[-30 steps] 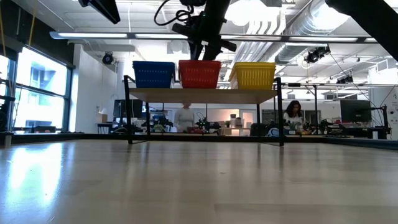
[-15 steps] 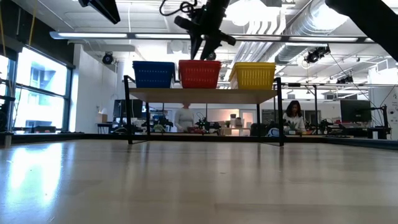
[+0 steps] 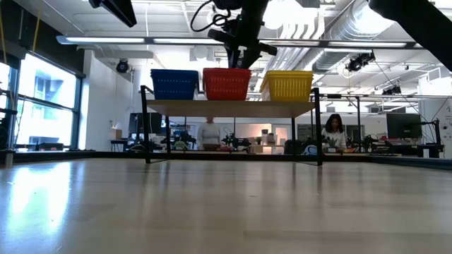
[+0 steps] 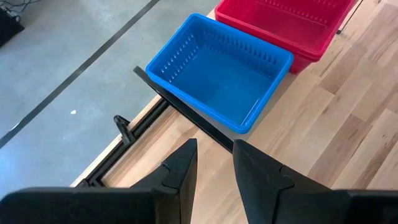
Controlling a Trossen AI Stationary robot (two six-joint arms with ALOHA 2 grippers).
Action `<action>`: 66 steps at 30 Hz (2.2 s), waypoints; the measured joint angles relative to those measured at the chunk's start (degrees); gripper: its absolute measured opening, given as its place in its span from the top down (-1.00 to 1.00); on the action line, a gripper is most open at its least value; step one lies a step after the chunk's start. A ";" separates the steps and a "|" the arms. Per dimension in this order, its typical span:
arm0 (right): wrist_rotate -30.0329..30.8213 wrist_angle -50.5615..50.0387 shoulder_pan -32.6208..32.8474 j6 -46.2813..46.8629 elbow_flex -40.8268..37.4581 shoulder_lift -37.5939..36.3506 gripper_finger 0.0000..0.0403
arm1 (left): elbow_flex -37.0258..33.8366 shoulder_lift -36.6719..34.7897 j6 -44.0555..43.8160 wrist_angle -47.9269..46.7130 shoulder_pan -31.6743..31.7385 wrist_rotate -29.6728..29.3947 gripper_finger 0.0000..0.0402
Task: Stack baskets on shelf by color
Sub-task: Adjust the stacked red baskets on the shelf
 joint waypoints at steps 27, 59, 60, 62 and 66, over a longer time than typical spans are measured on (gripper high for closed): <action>-0.74 -1.00 0.15 1.28 -0.02 0.02 0.39 | -0.02 0.00 -0.92 0.00 -0.02 0.01 0.54; 0.79 -2.47 0.73 2.94 -0.10 1.94 0.39 | -0.02 0.01 -0.92 0.02 0.00 0.04 0.54; 0.72 -2.47 1.16 2.63 -0.10 1.82 0.39 | -0.02 0.01 -0.92 0.02 -0.01 0.04 0.54; 0.53 -2.47 2.46 2.32 -0.08 1.33 0.39 | -0.02 0.01 -0.92 0.02 -0.02 0.04 0.54; 0.47 -2.22 5.55 -0.09 -0.08 0.53 0.39 | -0.02 0.01 -0.92 0.02 -0.01 0.02 0.54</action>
